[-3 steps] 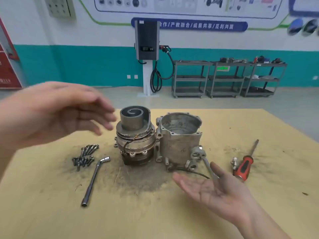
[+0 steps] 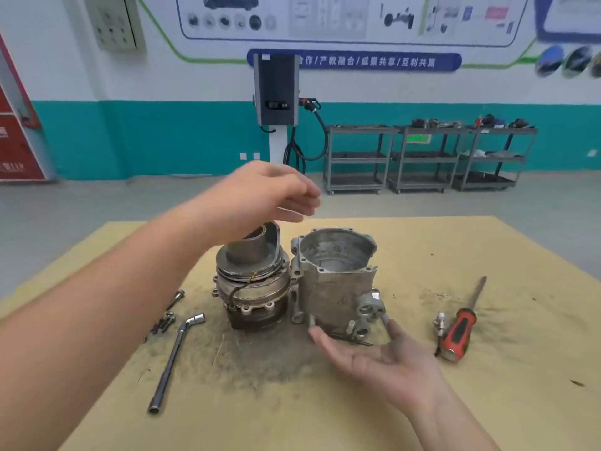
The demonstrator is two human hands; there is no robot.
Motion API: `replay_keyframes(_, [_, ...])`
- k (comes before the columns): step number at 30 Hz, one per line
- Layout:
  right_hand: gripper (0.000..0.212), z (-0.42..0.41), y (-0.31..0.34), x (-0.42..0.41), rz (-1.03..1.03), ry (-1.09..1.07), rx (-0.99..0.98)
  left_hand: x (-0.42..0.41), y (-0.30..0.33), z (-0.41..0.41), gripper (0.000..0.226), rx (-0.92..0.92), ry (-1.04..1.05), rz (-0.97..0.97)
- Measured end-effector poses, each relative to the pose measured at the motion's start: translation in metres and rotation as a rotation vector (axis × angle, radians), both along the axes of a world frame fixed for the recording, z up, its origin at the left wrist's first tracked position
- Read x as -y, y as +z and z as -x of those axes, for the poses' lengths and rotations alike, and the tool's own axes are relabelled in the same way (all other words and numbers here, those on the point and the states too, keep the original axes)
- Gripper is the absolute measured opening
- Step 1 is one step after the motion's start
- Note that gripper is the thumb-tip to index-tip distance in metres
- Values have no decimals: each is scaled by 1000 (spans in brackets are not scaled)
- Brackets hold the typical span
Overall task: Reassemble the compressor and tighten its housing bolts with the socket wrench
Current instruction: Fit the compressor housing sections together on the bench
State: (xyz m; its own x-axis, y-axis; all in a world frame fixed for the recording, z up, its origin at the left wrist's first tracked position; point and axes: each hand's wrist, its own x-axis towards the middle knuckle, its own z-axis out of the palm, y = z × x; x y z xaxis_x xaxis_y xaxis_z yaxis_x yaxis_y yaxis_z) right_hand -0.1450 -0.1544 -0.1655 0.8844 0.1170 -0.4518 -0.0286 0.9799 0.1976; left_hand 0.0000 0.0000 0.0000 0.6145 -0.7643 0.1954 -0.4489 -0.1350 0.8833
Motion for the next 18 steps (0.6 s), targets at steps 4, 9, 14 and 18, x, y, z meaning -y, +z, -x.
replay_keyframes(4, [91,-26,0,2,-117,-112,-26,108,-19,-11,45,357,30,-573])
replay_keyframes(9, [83,-40,6,16,-100,-70,-116,151,-49,-34,72,451,-19,-963])
replay_keyframes(14, [104,-45,19,31,-442,-121,-134,147,-60,-38,78,432,14,-885])
replay_keyframes(18, [77,-44,23,31,-323,-131,5,135,-49,-27,83,430,44,-818])
